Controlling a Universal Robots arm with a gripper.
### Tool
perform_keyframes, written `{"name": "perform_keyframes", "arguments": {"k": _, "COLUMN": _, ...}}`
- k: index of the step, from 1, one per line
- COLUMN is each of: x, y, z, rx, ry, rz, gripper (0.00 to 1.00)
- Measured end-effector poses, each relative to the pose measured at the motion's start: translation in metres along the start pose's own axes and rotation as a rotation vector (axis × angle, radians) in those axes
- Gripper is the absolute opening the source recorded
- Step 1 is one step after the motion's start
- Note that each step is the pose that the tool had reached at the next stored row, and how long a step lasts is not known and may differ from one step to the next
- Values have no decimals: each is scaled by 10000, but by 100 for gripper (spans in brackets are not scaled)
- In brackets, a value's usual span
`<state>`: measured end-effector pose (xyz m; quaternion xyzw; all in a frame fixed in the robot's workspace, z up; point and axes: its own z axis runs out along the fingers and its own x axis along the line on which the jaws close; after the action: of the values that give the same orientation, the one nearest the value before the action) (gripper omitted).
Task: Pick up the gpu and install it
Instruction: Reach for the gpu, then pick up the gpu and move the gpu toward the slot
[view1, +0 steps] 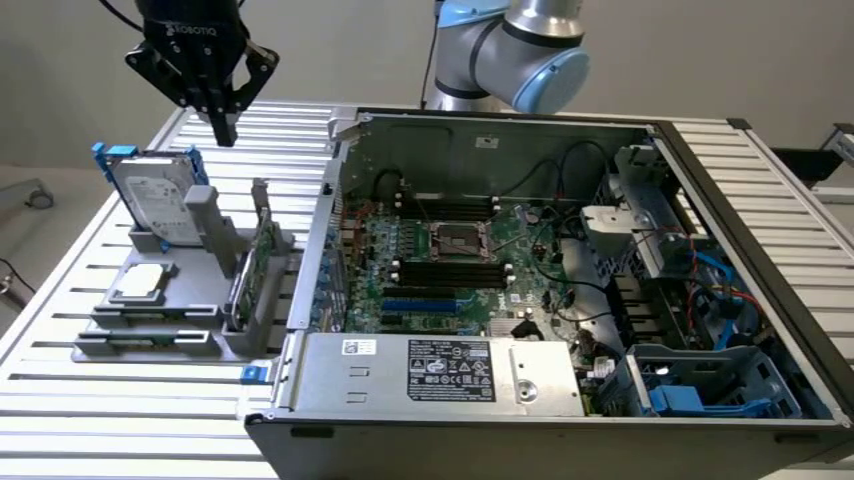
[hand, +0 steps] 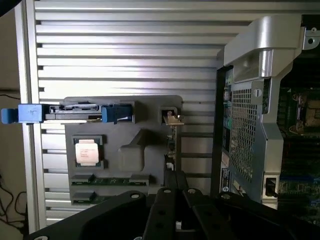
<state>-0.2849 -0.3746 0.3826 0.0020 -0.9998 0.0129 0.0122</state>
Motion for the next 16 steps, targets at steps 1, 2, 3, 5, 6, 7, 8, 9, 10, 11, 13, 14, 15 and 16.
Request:
{"name": "perform_keyframes", "arguments": {"k": 1, "x": 0, "y": -1, "z": 0, "rx": 0, "ry": 0, "rz": -7, "gripper": 11}}
{"name": "perform_keyframes", "arguments": {"k": 2, "x": 0, "y": -1, "z": 0, "rx": 0, "ry": 0, "rz": -9, "gripper": 11}}
{"name": "perform_keyframes", "arguments": {"k": 3, "x": 0, "y": -1, "z": 0, "rx": 0, "ry": -1, "rz": -12, "gripper": 11}}
{"name": "perform_keyframes", "arguments": {"k": 5, "x": 0, "y": -1, "z": 0, "rx": 0, "ry": -1, "rz": -16, "gripper": 11}}
{"name": "perform_keyframes", "arguments": {"k": 6, "x": 0, "y": -1, "z": 0, "rx": 0, "ry": -1, "rz": -18, "gripper": 11}}
{"name": "perform_keyframes", "arguments": {"k": 7, "x": 0, "y": -1, "z": 0, "rx": 1, "ry": 0, "rz": -20, "gripper": 11}}
{"name": "perform_keyframes", "arguments": {"k": 8, "x": 0, "y": -1, "z": 0, "rx": 0, "ry": -1, "rz": -23, "gripper": 11}}
{"name": "perform_keyframes", "arguments": {"k": 9, "x": 0, "y": -2, "z": 0, "rx": 0, "ry": -1, "rz": -25, "gripper": 11}}
{"name": "perform_keyframes", "arguments": {"k": 10, "x": 0, "y": -2, "z": 0, "rx": 0, "ry": -1, "rz": -27, "gripper": 11}}
{"name": "perform_keyframes", "arguments": {"k": 11, "x": 0, "y": -2, "z": 0, "rx": 1, "ry": -1, "rz": -29, "gripper": 12}}
{"name": "perform_keyframes", "arguments": {"k": 13, "x": 0, "y": -2, "z": 0, "rx": 1, "ry": -1, "rz": -34, "gripper": 17}}
{"name": "perform_keyframes", "arguments": {"k": 14, "x": 0, "y": -2, "z": 0, "rx": 0, "ry": -1, "rz": -35, "gripper": 24}}
{"name": "perform_keyframes", "arguments": {"k": 15, "x": 0, "y": -2, "z": 0, "rx": 0, "ry": -1, "rz": -38, "gripper": 29}}
{"name": "perform_keyframes", "arguments": {"k": 16, "x": 0, "y": -2, "z": 0, "rx": 1, "ry": -1, "rz": -40, "gripper": 29}}
